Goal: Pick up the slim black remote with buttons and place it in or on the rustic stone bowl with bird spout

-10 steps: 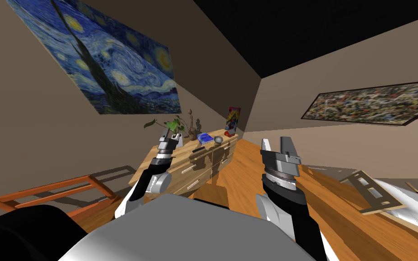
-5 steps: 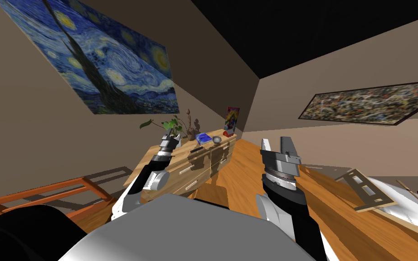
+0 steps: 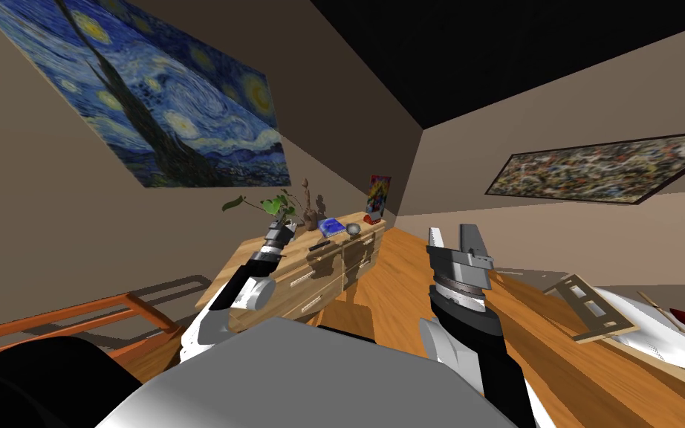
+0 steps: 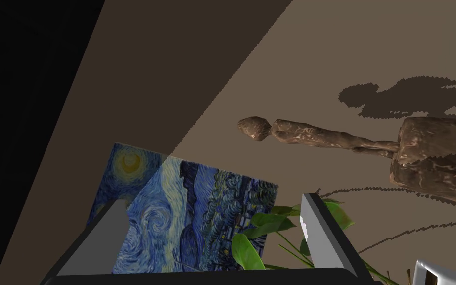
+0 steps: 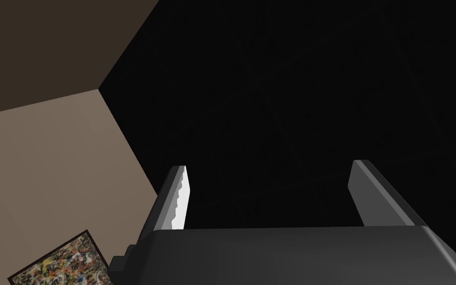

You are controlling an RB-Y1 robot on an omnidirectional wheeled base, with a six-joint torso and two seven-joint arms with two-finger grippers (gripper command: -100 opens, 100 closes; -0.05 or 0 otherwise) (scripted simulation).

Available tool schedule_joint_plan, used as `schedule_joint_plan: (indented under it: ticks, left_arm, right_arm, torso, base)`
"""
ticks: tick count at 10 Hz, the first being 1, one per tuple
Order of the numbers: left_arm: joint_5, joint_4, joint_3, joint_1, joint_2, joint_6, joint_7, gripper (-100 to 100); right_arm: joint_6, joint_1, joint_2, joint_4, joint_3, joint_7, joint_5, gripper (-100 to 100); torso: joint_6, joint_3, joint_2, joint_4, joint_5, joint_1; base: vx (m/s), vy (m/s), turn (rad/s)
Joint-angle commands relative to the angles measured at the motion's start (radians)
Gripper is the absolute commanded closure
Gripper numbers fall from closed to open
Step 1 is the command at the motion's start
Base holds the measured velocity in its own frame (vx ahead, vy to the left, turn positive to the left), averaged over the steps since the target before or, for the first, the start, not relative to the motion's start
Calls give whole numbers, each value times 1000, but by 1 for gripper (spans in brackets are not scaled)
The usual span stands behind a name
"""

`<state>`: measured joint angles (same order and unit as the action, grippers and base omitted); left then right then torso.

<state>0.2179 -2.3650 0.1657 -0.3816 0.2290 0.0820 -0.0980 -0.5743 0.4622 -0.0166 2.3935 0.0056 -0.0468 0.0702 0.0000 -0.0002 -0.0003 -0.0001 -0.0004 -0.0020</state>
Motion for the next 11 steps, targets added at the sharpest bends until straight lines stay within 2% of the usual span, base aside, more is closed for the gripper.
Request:
schedule_joint_plan:
  ticks: [1,2,3,5,6,7,8,9,11]
  left_arm:
    - [8,2,12,14,9,-50,-10,-100]
    - [8,2,12,14,9,-67,-10,-100]
    - [23,5,30,26,28,-99,-29,-100]
    - [23,5,30,26,28,-143,-29,-100]
    - [39,8,50,38,46,-177,-47,-100]
    - [39,8,50,38,46,-209,-47,-100]
    - [39,8,50,38,46,-220,-47,-100]
    - [56,12,69,50,65,-259,-67,-100]
    - [56,12,69,50,65,-299,-67,-100]
  right_arm:
    - [0,0,0,0,0,0,0,0]
    - [0,0,0,0,0,0,0,0]
    - [0,0,0,0,0,0,0,0]
    - [0,0,0,0,0,0,0,0]
    - [0,0,0,0,0,0,0,0]
    - [0,0,0,0,0,0,0,0]
    - [0,0,0,0,0,0,0,0]
    - [0,0,0,0,0,0,0,0]
    - [0,0,0,0,0,0,0,0]
  torso:
    - [0,0,0,0,0,0]
    - [0,0,0,0,0,0]
    - [0,0,0,0,0,1]
    - [0,0,-1,0,0,0]
    - [0,0,0,0,0,0]
    - [0,0,0,0,0,0]
    - [0,0,-1,0,0,-1]
    - [0,0,0,0,0,0]
    - [0,0,-1,0,0,0]
  base:
    - [10,-35,-15]
    - [7,-16,2]
    - [16,-35,-31]
    - [11,-29,-10]
    - [8,-39,-45]
    - [15,-42,-18]
    - [9,-21,10]
    - [14,-39,-37]
    - [12,-29,-10]
